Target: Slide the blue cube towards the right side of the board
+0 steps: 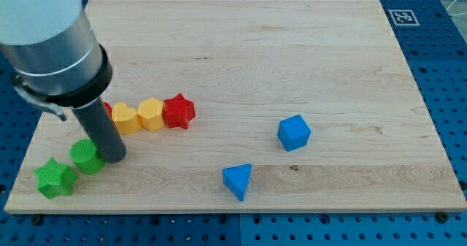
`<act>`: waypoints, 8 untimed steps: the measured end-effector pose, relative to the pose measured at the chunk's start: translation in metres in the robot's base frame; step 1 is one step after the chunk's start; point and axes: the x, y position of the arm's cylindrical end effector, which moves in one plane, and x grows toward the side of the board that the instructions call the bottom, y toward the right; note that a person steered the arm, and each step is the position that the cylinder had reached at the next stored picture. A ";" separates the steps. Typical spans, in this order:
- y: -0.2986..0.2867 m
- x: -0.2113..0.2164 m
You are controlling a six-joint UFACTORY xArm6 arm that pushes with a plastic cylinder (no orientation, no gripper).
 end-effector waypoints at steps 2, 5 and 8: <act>-0.016 0.010; 0.061 0.009; 0.159 -0.027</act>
